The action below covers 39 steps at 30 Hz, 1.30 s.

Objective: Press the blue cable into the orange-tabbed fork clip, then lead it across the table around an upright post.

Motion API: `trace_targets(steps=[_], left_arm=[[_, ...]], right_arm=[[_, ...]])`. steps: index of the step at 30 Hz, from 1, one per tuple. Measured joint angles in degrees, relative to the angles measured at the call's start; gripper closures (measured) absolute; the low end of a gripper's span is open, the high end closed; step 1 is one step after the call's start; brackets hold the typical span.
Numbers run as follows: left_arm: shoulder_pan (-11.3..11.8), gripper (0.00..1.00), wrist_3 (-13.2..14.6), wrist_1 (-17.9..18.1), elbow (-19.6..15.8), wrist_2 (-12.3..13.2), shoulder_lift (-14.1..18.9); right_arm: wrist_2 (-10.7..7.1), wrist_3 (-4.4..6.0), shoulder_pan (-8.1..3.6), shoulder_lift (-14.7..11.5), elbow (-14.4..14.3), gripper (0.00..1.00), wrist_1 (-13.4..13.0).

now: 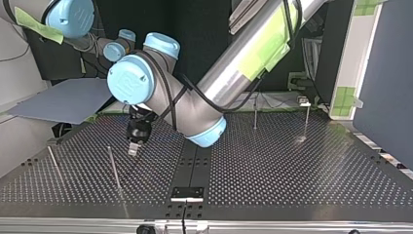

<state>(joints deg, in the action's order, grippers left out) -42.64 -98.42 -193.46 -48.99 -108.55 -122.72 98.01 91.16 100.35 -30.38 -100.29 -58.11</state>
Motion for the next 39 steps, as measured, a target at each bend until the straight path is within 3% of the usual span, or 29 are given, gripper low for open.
trace_targets(steps=[20,26,31,35,39], left_arm=[[0.1,0.00,-0.9,-0.9,-0.7,-3.4,0.0],[0.5,0.00,0.4,-0.3,-3.8,-4.1,0.0],[0.8,0.00,1.3,1.3,-6.9,-4.0,0.0],[0.8,0.00,1.5,1.8,-9.4,-4.1,0.1],[0.8,0.00,1.5,2.0,-11.7,-4.3,0.1]], right_arm=[[0.00,0.00,0.04,0.0,0.0,1.00,0.0],[-0.02,-0.07,0.05,0.0,0.0,1.00,-0.1],[-0.76,-1.15,0.06,-0.3,0.3,1.00,0.0],[-1.94,-1.75,0.18,-1.6,0.3,1.00,0.9],[-2.50,-1.65,0.46,-3.9,0.0,1.00,3.1]])
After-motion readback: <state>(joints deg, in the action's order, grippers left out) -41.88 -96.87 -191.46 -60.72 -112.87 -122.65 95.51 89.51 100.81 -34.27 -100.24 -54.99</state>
